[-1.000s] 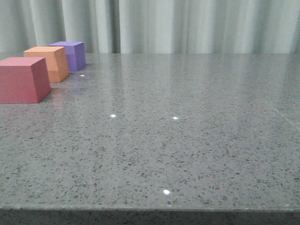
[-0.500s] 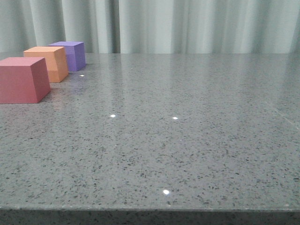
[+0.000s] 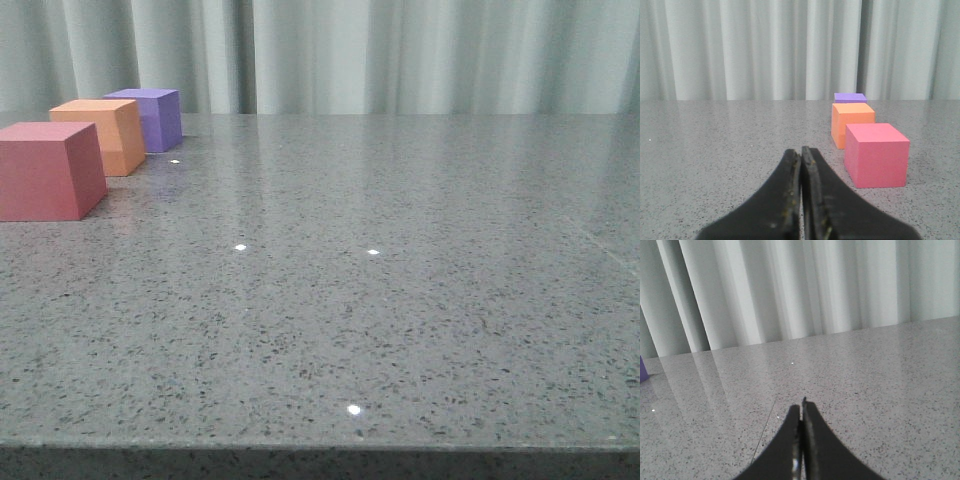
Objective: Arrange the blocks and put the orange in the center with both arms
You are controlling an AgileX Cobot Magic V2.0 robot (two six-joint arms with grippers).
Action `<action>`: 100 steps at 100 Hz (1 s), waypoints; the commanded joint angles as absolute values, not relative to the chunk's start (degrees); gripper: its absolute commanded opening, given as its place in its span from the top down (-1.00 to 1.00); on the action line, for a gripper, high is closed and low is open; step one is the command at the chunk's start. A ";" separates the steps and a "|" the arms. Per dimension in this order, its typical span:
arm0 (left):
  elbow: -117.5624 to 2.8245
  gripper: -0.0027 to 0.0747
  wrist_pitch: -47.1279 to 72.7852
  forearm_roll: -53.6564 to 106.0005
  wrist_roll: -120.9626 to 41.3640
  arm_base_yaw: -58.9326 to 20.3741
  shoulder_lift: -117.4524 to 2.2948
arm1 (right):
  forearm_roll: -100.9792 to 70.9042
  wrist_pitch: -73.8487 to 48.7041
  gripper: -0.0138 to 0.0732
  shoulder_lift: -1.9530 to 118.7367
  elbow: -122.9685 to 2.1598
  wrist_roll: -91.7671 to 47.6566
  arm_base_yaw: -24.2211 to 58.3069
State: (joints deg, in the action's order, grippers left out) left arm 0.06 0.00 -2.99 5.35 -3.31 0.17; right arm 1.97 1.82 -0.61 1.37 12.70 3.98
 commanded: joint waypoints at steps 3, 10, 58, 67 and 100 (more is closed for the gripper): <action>2.62 0.98 -4.70 -3.00 5.50 -3.14 2.30 | 2.57 8.13 0.84 -1.75 0.53 12.26 3.65; 2.62 0.98 -4.70 -3.00 5.50 -3.14 2.30 | 3.52 8.13 0.84 -1.75 0.53 12.26 3.65; 2.62 0.98 -4.70 -3.00 5.50 -3.14 2.30 | 5.48 6.27 0.84 -1.75 0.53 12.26 3.65; 2.62 0.98 -4.70 -3.00 5.50 -3.14 2.30 | 5.48 6.27 0.84 -1.75 0.53 12.26 3.65; 2.62 0.98 -4.70 -3.00 5.50 -3.14 2.30 | 5.48 6.27 0.84 -1.75 0.53 12.26 3.65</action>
